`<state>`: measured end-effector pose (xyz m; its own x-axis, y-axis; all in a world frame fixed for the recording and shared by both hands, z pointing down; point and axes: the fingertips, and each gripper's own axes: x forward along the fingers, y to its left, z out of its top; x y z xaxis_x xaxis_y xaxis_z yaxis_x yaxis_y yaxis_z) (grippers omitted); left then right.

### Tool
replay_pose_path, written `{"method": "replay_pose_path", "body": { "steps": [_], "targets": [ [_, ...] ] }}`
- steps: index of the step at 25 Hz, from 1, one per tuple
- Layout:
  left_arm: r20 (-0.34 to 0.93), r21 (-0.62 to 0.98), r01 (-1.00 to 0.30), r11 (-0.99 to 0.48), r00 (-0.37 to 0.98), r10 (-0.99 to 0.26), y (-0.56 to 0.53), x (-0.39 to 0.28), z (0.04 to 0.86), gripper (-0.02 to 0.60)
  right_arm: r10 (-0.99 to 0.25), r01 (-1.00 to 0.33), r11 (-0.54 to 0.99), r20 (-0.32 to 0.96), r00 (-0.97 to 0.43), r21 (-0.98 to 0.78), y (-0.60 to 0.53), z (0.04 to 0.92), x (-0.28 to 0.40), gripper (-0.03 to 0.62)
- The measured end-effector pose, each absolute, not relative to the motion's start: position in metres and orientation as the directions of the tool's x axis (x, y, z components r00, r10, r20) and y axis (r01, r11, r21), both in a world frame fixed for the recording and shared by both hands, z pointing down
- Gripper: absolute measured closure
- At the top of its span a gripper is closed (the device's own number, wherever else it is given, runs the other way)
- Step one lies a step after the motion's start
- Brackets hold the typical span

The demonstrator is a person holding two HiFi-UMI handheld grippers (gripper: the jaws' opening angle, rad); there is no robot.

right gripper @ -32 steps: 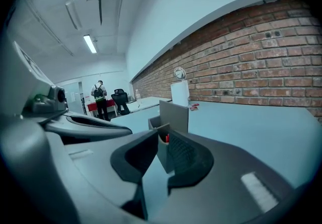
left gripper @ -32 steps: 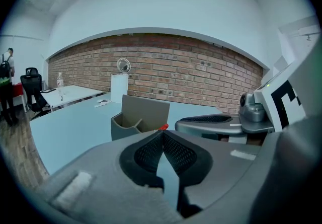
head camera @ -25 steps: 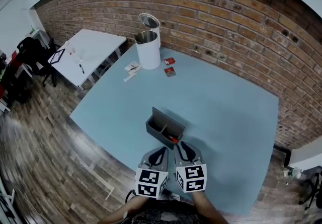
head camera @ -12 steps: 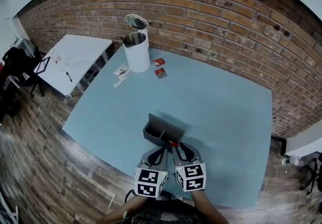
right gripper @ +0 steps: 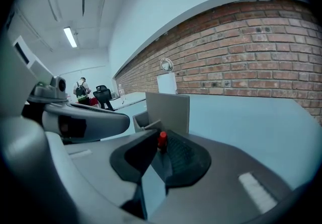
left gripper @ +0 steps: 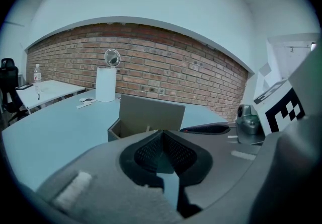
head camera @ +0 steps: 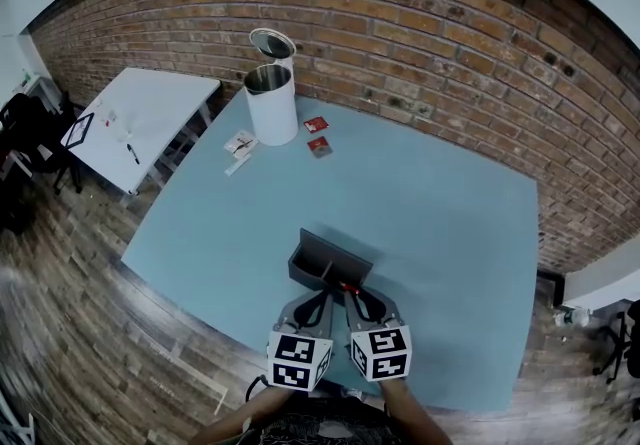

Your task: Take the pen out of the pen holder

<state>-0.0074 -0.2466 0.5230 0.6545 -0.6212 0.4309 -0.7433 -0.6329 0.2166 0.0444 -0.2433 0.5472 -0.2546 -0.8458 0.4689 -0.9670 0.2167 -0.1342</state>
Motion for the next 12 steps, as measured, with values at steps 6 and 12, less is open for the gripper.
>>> {"method": "replay_pose_path", "body": {
  "steps": [6, 12],
  "targets": [
    [0.426, 0.211, -0.749, -0.628, 0.649, -0.631, -0.246, -0.011, 0.522, 0.588, -0.859, -0.961, 0.216, 0.435, -0.271, -0.172, -0.243, 0.538, 0.043, 0.537],
    [0.425, 0.206, -0.755, -0.623, 0.642, -0.638, -0.241, -0.009, 0.520, 0.588, -0.872, -0.956, 0.225, 0.400, -0.284, -0.186, -0.242, 0.525, 0.046, 0.538]
  ]
}}
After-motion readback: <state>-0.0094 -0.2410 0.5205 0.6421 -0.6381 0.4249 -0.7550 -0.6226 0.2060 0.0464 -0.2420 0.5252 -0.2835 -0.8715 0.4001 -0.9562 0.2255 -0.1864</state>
